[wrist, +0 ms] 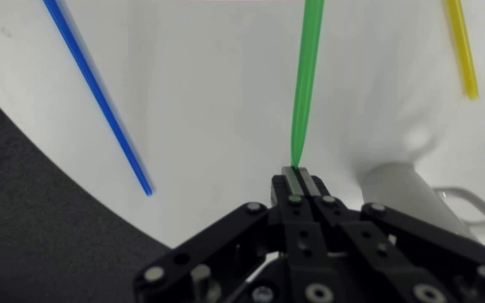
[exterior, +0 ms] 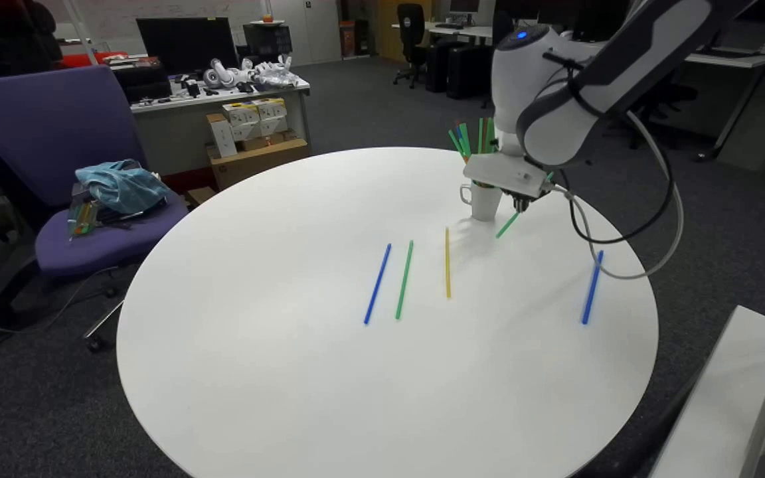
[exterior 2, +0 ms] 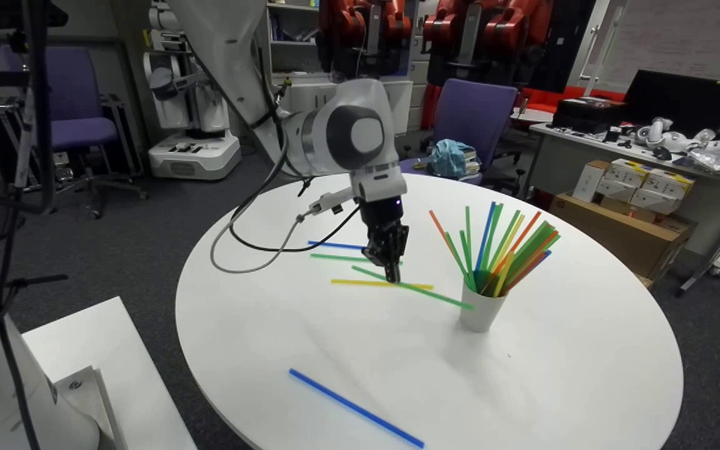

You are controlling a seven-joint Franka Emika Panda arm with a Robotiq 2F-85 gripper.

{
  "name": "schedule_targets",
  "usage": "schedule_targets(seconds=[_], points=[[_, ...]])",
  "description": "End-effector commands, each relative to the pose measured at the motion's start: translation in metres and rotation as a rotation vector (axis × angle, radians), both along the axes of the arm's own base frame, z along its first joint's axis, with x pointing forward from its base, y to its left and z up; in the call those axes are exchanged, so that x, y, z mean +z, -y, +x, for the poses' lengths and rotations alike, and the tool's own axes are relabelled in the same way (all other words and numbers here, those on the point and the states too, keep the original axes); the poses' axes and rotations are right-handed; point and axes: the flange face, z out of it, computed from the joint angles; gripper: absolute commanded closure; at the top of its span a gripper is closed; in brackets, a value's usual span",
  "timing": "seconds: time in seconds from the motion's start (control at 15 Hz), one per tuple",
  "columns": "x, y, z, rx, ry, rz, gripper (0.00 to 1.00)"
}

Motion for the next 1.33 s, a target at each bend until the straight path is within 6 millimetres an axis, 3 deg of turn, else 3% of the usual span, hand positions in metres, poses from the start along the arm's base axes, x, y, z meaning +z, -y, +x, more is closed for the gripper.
schedule_targets(seconds=[0.0,0.13,0.4,1.0,1.27], points=[[0.071,0.012,0.022,-0.076,0.053,-0.176,1.0],[0.092,0.011,0.035,-0.114,0.101,-0.289,1.0],[0.108,0.005,0.053,-0.181,0.197,-0.488,1.0],[0.105,0.018,0.081,-0.369,0.354,-0.902,1.0],[0.104,0.015,0.091,-0.468,0.395,-1.086,1.0]])
